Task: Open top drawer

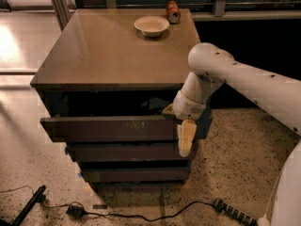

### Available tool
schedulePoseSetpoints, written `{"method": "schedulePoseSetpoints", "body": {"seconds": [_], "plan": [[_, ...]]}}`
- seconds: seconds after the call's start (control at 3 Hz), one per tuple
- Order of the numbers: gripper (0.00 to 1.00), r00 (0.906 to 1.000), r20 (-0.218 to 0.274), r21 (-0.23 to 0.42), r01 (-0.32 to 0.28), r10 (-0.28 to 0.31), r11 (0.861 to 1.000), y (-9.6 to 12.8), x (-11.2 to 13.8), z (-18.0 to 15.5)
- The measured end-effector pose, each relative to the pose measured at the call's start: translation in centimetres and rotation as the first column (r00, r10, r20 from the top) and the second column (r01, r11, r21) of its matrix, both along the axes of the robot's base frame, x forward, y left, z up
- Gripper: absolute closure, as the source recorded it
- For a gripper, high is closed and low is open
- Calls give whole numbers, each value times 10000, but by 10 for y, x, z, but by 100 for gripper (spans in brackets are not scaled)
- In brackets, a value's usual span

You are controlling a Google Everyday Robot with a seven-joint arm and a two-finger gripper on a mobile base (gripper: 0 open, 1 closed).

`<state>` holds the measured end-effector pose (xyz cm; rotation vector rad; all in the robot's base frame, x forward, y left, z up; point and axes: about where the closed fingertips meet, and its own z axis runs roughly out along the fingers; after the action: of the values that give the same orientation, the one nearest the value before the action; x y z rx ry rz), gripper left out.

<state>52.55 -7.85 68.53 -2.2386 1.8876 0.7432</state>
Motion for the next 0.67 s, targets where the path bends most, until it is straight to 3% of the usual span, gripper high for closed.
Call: {"method": "schedulePoseSetpoints", "body": {"seconds": [0.33, 0.67], "plan": [[0, 9993, -223, 71, -294, 296, 9995, -8, -26, -3], [0, 9980, -574, 390, -249, 271, 9989, -30, -64, -12]]}}
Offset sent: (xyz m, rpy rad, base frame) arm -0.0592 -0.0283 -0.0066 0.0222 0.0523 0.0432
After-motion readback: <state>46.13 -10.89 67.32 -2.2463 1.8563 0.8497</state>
